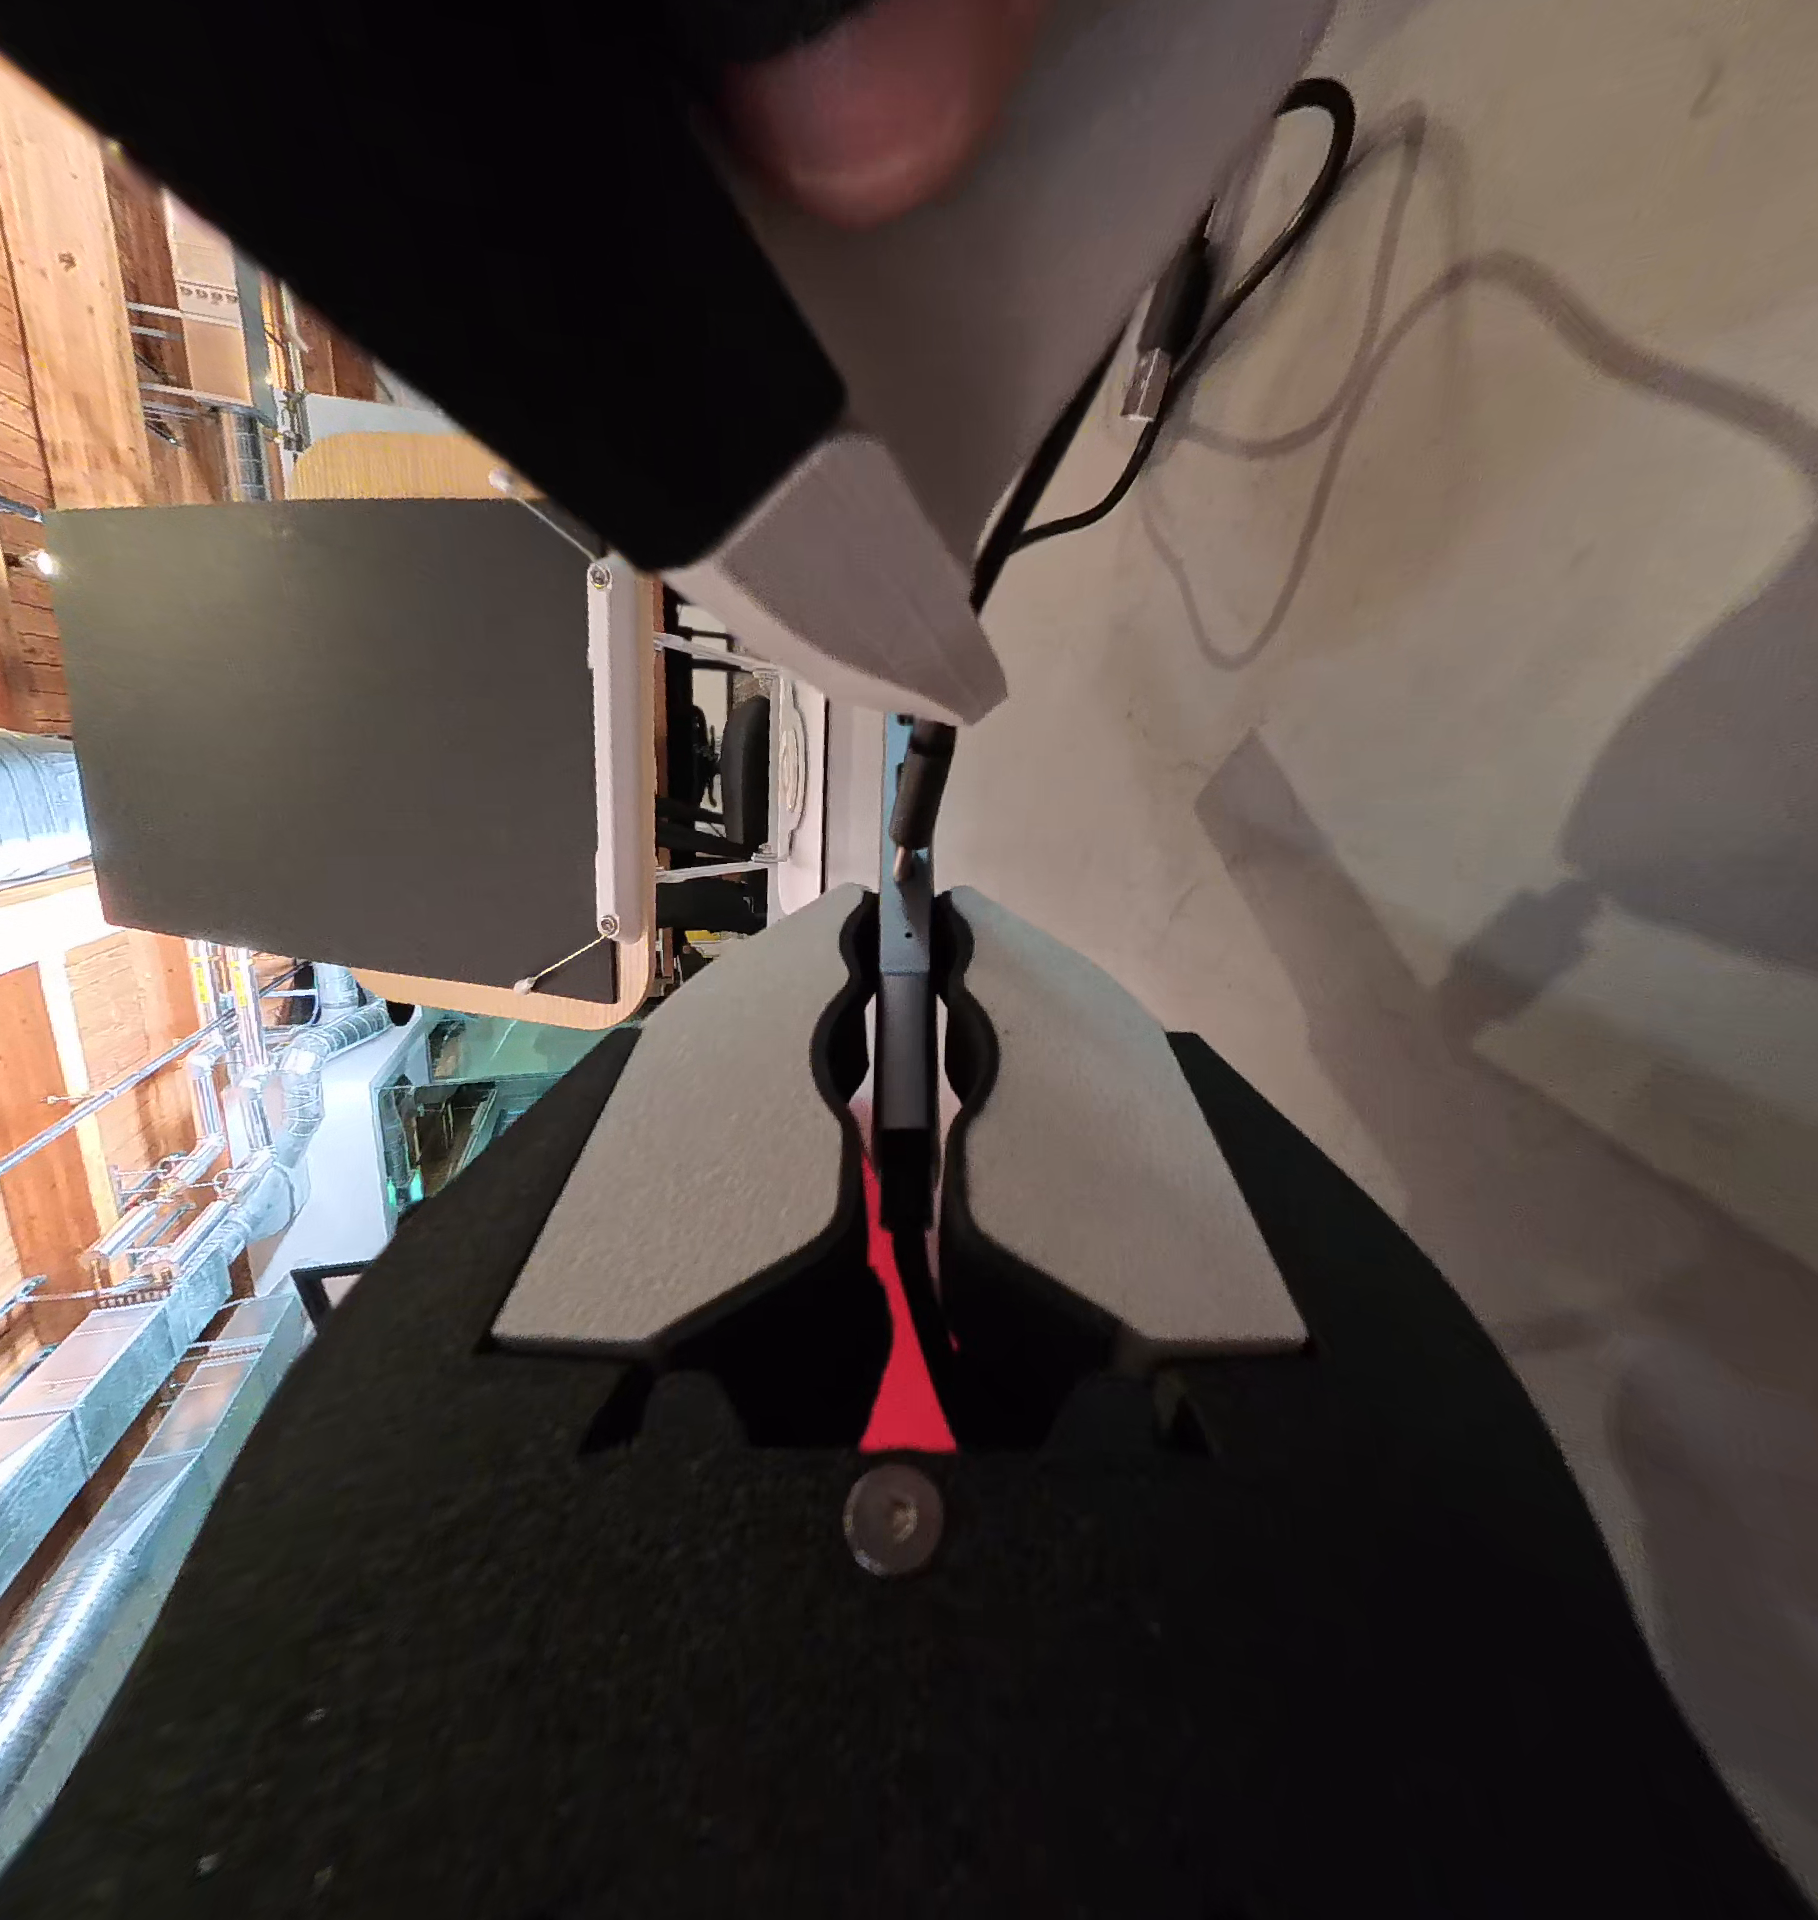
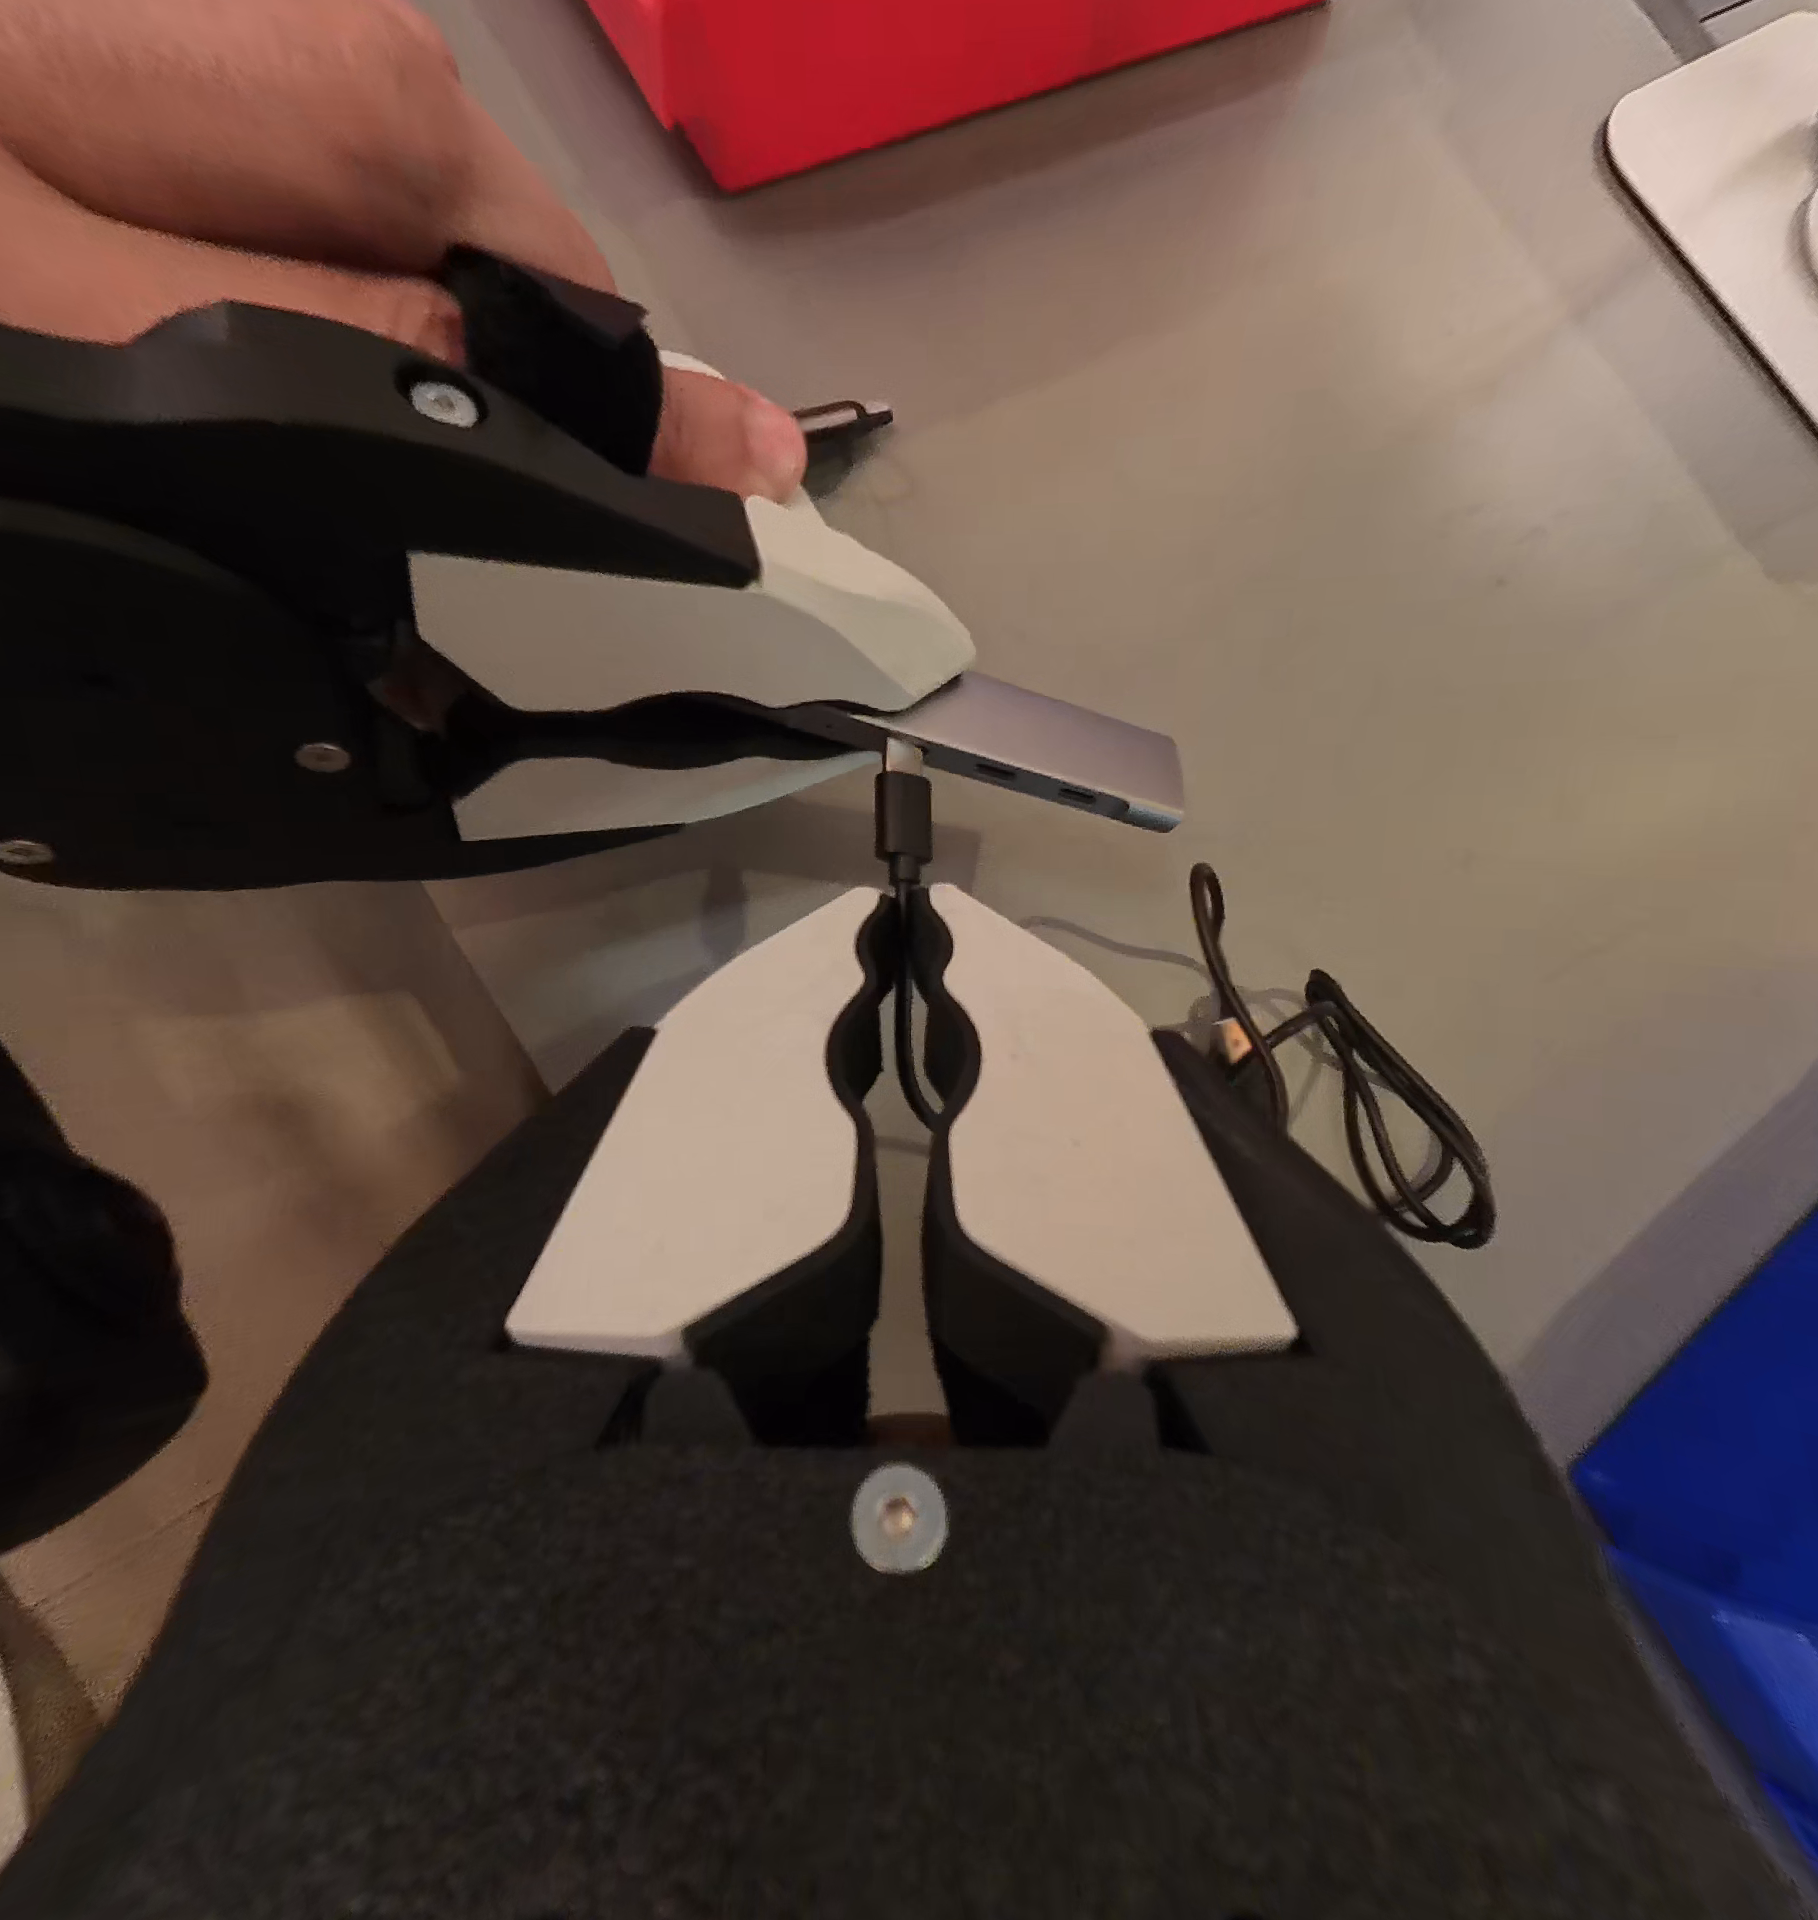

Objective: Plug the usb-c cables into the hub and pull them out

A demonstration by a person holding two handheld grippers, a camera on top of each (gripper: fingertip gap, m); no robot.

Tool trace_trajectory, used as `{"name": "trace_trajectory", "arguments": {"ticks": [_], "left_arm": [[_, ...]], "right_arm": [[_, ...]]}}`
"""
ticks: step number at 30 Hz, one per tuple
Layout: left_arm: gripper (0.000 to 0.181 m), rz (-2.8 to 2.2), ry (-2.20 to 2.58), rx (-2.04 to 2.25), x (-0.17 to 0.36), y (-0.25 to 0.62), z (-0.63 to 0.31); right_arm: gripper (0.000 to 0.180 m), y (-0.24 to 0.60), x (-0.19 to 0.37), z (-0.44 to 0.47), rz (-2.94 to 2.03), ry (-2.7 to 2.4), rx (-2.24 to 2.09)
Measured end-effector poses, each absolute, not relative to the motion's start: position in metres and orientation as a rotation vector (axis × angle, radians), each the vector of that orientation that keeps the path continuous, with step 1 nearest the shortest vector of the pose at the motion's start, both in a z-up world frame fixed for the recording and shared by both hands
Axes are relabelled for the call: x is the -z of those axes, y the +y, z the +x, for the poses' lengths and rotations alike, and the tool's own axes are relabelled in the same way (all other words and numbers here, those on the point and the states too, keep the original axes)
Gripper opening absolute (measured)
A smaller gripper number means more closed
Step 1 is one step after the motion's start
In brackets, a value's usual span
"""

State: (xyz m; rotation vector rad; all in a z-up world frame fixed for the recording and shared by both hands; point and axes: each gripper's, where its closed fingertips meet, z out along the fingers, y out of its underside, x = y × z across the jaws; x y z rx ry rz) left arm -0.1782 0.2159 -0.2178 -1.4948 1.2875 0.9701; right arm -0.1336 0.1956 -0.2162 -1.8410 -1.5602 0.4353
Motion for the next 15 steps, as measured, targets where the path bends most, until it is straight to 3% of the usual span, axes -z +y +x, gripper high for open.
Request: {"name": "trace_trajectory", "arguments": {"ticks": [7, 15], "left_arm": [[0.009, -1.494, 1.306, -1.003, 0.2192, 0.2159, -0.1774], [0.009, -1.504, 1.297, -1.027, 0.2191, 0.2169, -0.1767]], "right_arm": [[0.002, 0.2011, 0.2155, -0.1319, -1.696, -1.648, -0.16], [0.002, 0.2058, 0.2228, -0.1299, -1.737, -1.627, -0.14]]}}
